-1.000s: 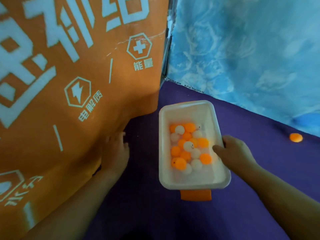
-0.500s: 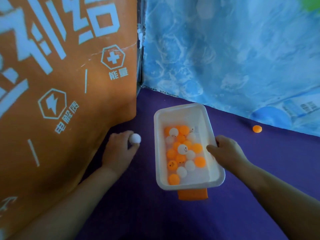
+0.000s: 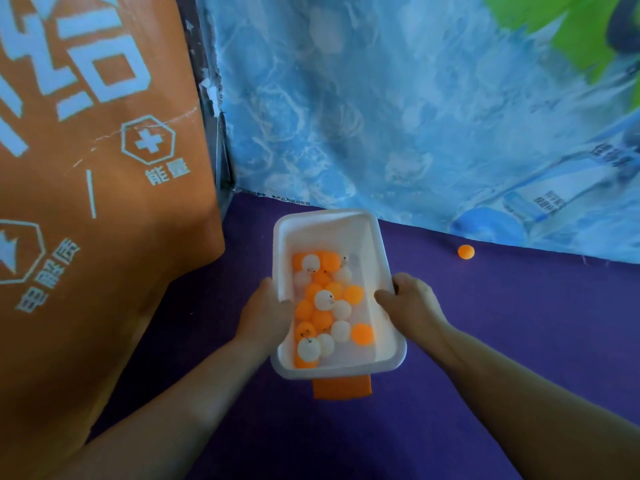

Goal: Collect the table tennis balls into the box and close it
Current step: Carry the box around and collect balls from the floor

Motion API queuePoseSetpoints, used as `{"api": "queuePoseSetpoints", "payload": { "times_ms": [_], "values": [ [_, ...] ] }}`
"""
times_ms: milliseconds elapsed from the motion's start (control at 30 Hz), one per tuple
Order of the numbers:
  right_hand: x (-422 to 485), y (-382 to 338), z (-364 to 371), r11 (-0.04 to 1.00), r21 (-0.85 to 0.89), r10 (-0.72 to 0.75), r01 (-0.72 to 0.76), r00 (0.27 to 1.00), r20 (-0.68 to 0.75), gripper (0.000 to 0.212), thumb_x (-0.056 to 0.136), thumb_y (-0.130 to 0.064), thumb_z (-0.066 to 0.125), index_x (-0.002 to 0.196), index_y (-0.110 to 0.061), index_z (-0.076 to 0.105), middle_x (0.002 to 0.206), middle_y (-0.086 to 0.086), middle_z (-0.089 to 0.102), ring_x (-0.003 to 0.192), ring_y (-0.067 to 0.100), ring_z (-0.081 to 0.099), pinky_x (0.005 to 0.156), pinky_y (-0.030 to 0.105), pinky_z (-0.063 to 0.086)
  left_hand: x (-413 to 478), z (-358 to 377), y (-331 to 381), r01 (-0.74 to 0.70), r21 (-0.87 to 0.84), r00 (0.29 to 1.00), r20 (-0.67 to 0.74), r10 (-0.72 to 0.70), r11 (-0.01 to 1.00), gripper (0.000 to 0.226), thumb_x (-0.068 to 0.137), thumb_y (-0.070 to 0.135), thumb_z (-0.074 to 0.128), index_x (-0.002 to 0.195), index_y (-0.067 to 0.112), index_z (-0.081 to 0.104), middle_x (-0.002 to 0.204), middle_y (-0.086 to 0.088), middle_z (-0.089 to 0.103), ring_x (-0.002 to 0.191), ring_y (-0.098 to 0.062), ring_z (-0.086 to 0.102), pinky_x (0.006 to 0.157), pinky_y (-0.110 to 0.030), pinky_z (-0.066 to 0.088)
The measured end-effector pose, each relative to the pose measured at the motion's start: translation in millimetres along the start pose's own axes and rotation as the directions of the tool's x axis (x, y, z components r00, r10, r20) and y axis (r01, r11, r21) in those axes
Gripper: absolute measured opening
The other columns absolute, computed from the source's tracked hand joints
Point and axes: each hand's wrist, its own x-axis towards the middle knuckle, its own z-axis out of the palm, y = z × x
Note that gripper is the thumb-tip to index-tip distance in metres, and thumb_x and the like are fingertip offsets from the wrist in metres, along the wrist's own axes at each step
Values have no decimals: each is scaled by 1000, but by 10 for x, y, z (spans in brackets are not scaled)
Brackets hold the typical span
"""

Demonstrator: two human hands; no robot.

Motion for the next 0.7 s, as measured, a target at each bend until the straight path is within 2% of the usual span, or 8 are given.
{"api": "queuePoseSetpoints", "payload": {
  "times_ms": [67, 167, 233, 300, 367, 467, 567, 700],
  "values": [
    [91, 110, -67, 1000, -6, 10, -10, 999, 36, 23, 85, -30, 56, 83, -7, 58, 79, 5, 61, 69, 19, 59, 60, 33, 49, 51, 87, 83, -40, 32, 999, -4, 41, 999, 6, 88, 14, 47, 92, 16, 44, 77, 3, 50, 73, -18, 54, 64, -32, 43],
    [362, 347, -273, 991, 64, 107, -114, 989, 106, 40, 90, -44, 49, 77, -8, 59, 70, 10, 66, 64, 27, 65, 69, 39, 56, 175, 265, 196, -61, 94, 998, -11, 62, 994, 9, 90, 17, 46, 96, 11, 48, 84, -4, 57, 83, -29, 59, 73, -39, 48],
    [590, 562, -456, 991, 22, 128, -130, 990, 61, 33, 91, -43, 47, 73, -17, 56, 70, 6, 63, 65, 24, 59, 74, 37, 53, 299, 394, 241, -65, 174, 998, 2, 66, 983, 16, 90, 17, 45, 102, 8, 49, 93, -11, 61, 88, -34, 61, 79, -43, 51],
    [804, 786, -630, 987, -126, 107, -104, 994, 19, 21, 92, -36, 47, 80, -21, 55, 81, 3, 60, 74, 22, 54, 75, 33, 47, 445, 520, 291, -49, 216, 999, 22, 45, 975, 22, 89, 21, 47, 108, 9, 48, 97, -12, 62, 88, -34, 61, 78, -42, 52],
    [1011, 986, -751, 969, -216, 124, -122, 992, -4, 14, 92, -31, 47, 84, -22, 55, 87, 2, 57, 78, 22, 50, 73, 28, 41, 614, 675, 333, -49, 273, 998, 39, 40, 961, 24, 88, 26, 48, 108, 13, 47, 97, -10, 63, 84, -31, 62, 75, -42, 54],
    [1338, 1272, -807, 945, -250, 204, -210, 978, -53, 15, 90, -23, 44, 77, -23, 52, 90, 4, 54, 75, 24, 49, 64, 28, 39, 848, 902, 466, -68, 321, 997, 55, 53, 945, 22, 89, 25, 47, 107, 12, 45, 96, -11, 62, 83, -31, 62, 74, -43, 54],
    [1674, 1530, -823, 916, -310, 236, -253, 967, -94, 24, 89, -26, 45, 109, -22, 59, 116, 8, 50, 91, 28, 53, 69, 31, 41, 983, 1057, 651, -95, 336, 994, 77, 73, 937, 21, 94, 20, 43, 110, 7, 44, 99, -14, 61, 88, -35, 62, 70, -40, 47],
    [2092, 1735, -753, 908, -329, 237, -258, 966, -103, 46, 88, -30, 52, 133, -28, 46, 139, 6, 33, 121, 29, 42, 91, 39, 45, 1074, 1182, 697, -112, 405, 994, 29, 109, 907, 2, 96, 13, 38, 96, 13, 36, 86, -8, 56, 77, -31, 60, 56, -35, 40]
  ]
}}
